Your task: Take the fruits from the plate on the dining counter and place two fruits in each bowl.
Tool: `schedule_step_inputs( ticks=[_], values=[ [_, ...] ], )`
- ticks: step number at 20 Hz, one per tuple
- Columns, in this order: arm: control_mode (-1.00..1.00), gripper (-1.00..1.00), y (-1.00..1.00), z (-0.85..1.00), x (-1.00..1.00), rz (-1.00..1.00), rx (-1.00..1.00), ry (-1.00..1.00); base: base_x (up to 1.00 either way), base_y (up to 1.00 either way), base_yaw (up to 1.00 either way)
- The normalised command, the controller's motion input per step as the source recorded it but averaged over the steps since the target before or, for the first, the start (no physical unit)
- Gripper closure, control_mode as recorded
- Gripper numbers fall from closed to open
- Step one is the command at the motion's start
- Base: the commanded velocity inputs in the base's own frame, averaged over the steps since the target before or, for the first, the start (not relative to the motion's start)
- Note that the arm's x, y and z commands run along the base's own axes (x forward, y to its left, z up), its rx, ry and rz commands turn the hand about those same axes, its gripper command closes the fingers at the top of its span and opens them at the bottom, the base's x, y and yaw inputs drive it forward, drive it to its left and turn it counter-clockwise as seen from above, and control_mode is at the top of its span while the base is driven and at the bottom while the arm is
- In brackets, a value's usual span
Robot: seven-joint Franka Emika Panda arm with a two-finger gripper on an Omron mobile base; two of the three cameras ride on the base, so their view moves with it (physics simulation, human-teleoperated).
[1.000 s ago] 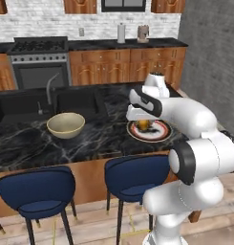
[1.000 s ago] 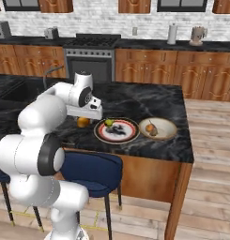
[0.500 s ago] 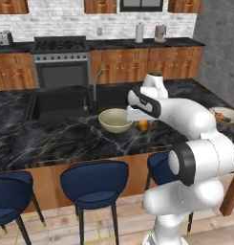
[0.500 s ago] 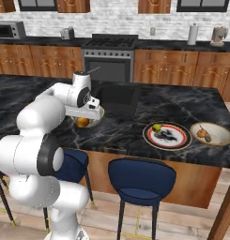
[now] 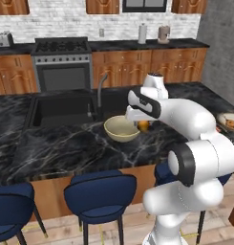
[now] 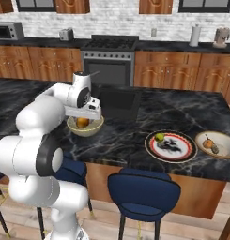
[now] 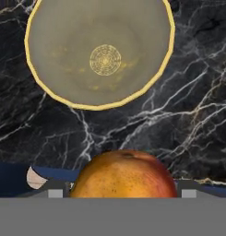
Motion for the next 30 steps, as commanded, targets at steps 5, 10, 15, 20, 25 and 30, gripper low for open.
schedule_step_inputs(
  ticks=[5, 10, 15, 20, 25, 30],
  values=[
    [1.0, 1.0, 0.0, 0.0, 0.0, 0.0, 0.0, 0.0, 0.44, 0.24, 0.0],
    [-1.0, 1.0, 0.34, 0.06, 0.75, 0.0, 0.0, 0.0, 0.0, 0.0, 0.0],
    [-1.0, 1.0, 0.12, -0.06, 0.69, 0.0, 0.0, 0.02, 0.0, 0.0, 0.0],
    [-1.0, 1.0, 0.04, -0.57, 0.2, 0.0, -0.01, 0.02, 0.0, 0.0, 0.0],
    [-1.0, 1.0, 0.18, -0.62, 0.0, 0.0, -0.08, 0.0, 0.0, 0.0, 0.0],
    [-1.0, 1.0, 0.03, -0.4, 0.0, 0.0, -0.01, 0.0, 0.0, 0.0, 0.0]
  ],
)
